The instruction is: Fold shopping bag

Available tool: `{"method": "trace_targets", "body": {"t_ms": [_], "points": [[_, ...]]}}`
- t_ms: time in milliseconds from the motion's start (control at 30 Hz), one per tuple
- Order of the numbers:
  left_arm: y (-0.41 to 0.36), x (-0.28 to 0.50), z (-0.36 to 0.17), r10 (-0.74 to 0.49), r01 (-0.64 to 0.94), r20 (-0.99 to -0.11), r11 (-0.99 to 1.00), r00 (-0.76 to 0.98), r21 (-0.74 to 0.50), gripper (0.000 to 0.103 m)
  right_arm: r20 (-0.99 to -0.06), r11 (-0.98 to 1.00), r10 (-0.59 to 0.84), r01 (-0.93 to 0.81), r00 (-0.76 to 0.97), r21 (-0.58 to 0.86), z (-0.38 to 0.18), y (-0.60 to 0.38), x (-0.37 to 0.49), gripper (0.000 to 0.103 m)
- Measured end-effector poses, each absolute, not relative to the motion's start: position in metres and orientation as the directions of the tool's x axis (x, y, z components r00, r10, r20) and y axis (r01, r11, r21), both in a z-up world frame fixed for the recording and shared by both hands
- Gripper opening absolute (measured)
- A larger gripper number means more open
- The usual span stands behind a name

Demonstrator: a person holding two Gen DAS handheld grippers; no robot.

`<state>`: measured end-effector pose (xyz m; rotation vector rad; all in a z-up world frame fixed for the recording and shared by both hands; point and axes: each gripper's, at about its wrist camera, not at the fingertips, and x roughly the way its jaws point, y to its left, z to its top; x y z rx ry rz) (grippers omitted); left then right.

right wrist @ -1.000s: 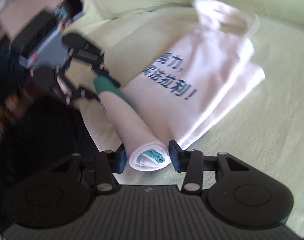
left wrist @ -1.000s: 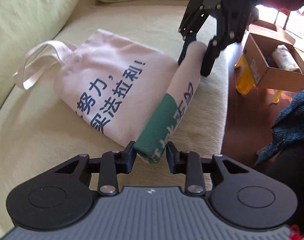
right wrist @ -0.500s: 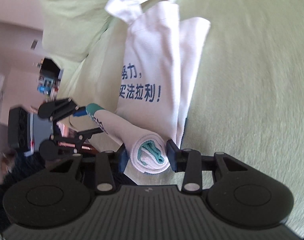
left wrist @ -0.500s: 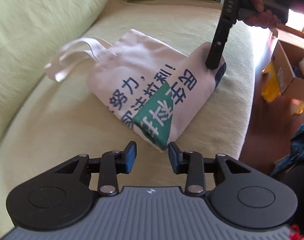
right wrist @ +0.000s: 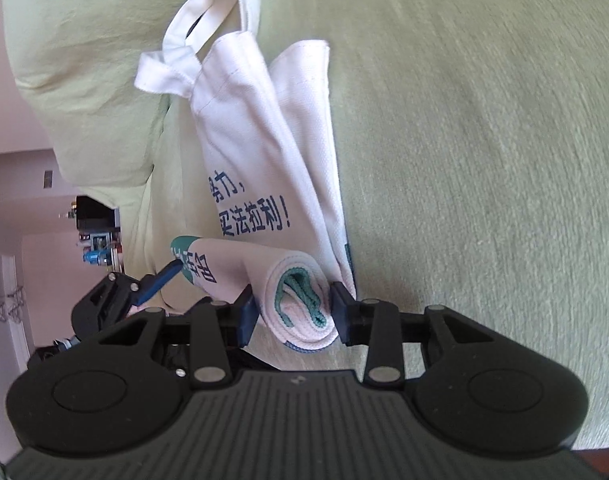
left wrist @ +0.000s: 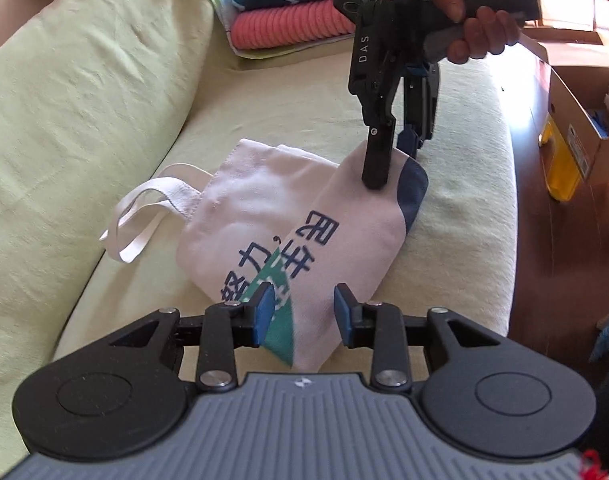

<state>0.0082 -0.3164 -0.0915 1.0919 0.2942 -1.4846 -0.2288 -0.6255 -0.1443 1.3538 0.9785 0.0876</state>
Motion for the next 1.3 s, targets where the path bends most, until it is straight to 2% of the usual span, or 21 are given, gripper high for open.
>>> {"method": "trace_targets", "body": {"t_ms": [200, 400, 467, 533, 633, 667, 700, 733, 833, 867, 967, 1033, 1200, 1300], "points": [[-0.328, 0.021, -0.099, -0.602, 0.928, -0.789, -0.214, 0.122, 0.306, 0.04, -0.554, 0.242, 0.539, 0.513, 0.635, 0.824, -0.151, -0.623, -0.238, 0.033], [-0.331, 0.017, -0.105, -0.582, 0.937, -0.8, -0.177, 0.146, 0.3, 0.039, -0.626, 0.361, 0.482, 0.512, 0.613, 0.779, -0.129, -0.612, -0.23, 0.034], [-0.331, 0.016, -0.106, -0.577, 0.944, -0.802, -0.156, 0.153, 0.292, 0.039, -0.673, 0.463, 0.422, 0.494, 0.608, 0.736, -0.115, -0.603, -0.228, 0.038], [-0.332, 0.016, -0.107, -0.575, 0.945, -0.803, -0.149, 0.157, 0.292, 0.039, -0.701, 0.563, 0.334, 0.463, 0.63, 0.684, -0.1, -0.591, -0.231, 0.048], [-0.333, 0.015, -0.108, -0.572, 0.946, -0.804, -0.143, 0.16, 0.29, 0.039, -0.703, 0.755, 0.101, 0.405, 0.704, 0.515, -0.075, -0.556, -0.248, 0.051], [-0.333, 0.016, -0.109, -0.572, 0.947, -0.805, -0.141, 0.16, 0.288, 0.039, -0.685, 0.806, 0.025, 0.391, 0.729, 0.445, -0.067, -0.544, -0.253, 0.049], [-0.334, 0.016, -0.109, -0.572, 0.947, -0.805, -0.141, 0.159, 0.287, 0.039, -0.658, 0.849, -0.049, 0.379, 0.752, 0.369, -0.059, -0.533, -0.259, 0.042], [-0.334, 0.016, -0.109, -0.571, 0.948, -0.805, -0.14, 0.159, 0.286, 0.04, -0.622, 0.883, -0.12, 0.369, 0.774, 0.289, -0.051, -0.521, -0.265, 0.029], [-0.335, 0.016, -0.109, -0.569, 0.949, -0.807, -0.137, 0.158, 0.283, 0.04, -0.528, 0.955, -0.251, 0.297, 0.811, 0.002, -0.044, -0.464, -0.274, 0.013], [-0.336, 0.016, -0.109, -0.568, 0.95, -0.807, -0.135, 0.159, 0.282, 0.04, -0.508, 0.959, -0.274, 0.269, 0.816, -0.086, -0.047, -0.445, -0.274, 0.013], [-0.336, 0.016, -0.109, -0.569, 0.951, -0.806, -0.127, 0.162, 0.281, 0.04, -0.511, 0.95, -0.306, 0.221, 0.803, -0.221, -0.062, -0.408, -0.259, 0.01], [-0.336, 0.017, -0.109, -0.572, 0.956, -0.803, -0.107, 0.164, 0.272, 0.04, -0.486, 0.922, -0.375, 0.263, 0.789, -0.283, -0.072, -0.396, -0.25, 0.01], [-0.336, 0.019, -0.104, -0.583, 0.964, -0.795, -0.074, 0.167, 0.256, 0.04, -0.481, 0.915, -0.391, 0.275, 0.785, -0.296, -0.089, -0.411, -0.259, 0.015], [-0.341, 0.022, -0.093, -0.593, 0.95, -0.78, -0.077, 0.2, 0.302, 0.039, -0.49, 0.922, -0.369, 0.245, 0.79, -0.299, -0.09, -0.42, -0.261, 0.015]]}}
